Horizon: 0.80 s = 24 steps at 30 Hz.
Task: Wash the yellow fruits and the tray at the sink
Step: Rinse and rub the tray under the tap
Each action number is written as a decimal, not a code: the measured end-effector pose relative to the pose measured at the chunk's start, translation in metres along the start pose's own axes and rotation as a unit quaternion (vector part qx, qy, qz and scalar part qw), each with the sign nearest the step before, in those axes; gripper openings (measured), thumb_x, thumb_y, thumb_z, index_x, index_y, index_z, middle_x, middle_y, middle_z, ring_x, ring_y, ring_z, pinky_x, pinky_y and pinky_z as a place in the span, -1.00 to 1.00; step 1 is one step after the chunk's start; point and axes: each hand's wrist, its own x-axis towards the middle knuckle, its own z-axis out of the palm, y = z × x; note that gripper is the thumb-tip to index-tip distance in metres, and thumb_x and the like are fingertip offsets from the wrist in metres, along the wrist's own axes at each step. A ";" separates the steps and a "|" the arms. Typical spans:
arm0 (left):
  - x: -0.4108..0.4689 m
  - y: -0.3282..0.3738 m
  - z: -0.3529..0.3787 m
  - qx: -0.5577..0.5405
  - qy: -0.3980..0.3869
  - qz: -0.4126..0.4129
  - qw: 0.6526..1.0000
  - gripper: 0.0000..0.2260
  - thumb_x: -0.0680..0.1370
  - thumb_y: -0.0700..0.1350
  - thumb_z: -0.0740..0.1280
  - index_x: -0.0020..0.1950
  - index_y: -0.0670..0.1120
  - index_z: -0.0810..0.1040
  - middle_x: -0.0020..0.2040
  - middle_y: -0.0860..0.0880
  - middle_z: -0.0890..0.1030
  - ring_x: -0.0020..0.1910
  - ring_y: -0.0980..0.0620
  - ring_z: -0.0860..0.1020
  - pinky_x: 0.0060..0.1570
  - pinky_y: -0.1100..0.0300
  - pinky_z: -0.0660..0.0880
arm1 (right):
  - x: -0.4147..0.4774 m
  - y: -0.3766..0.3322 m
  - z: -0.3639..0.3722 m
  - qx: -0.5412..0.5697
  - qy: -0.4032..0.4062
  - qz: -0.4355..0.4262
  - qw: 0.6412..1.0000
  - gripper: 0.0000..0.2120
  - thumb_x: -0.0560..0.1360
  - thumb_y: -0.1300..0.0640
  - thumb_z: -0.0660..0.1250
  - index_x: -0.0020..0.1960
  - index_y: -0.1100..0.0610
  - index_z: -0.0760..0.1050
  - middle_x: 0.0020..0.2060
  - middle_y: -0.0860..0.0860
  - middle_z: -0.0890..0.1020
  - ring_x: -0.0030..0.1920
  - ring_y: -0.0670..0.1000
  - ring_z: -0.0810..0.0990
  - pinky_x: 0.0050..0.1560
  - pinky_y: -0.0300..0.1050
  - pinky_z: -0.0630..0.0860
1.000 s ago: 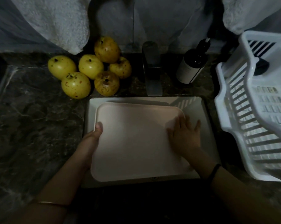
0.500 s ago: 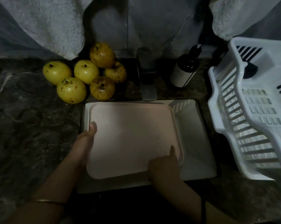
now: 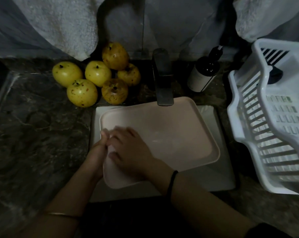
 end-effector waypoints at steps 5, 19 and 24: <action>-0.015 0.004 -0.006 0.050 0.044 -0.019 0.998 -0.54 0.54 0.26 0.16 0.13 -0.07 0.58 0.06 -0.19 0.64 0.03 -0.17 0.61 0.05 0.00 0.52 | -0.009 0.058 -0.009 -0.073 -0.058 0.099 0.991 -0.25 0.45 -0.28 -0.36 0.56 -0.02 -0.04 0.56 -0.02 -0.03 0.55 -0.01 -0.12 0.45 0.07 -0.33; -0.025 0.008 -0.012 0.077 0.044 -0.057 0.994 -0.37 0.38 0.33 0.29 0.22 -0.13 0.57 0.09 -0.24 0.63 0.08 -0.24 0.59 0.21 -0.19 0.46 | -0.038 0.126 -0.052 -0.148 0.018 0.308 0.939 -0.47 0.59 -0.24 -0.05 0.18 0.11 0.49 0.14 0.14 0.57 0.16 0.17 0.49 0.24 0.04 0.30; -0.023 0.003 0.009 0.107 0.001 -0.073 0.991 -0.48 0.54 0.27 0.17 0.20 -0.12 0.56 0.07 -0.24 0.64 0.09 -0.24 0.58 0.21 -0.17 0.45 | -0.005 0.091 -0.058 -0.125 0.016 0.246 0.961 -0.53 0.60 -0.22 0.02 0.03 0.11 0.51 -0.01 0.10 0.62 -0.01 0.12 0.58 -0.18 -0.11 0.28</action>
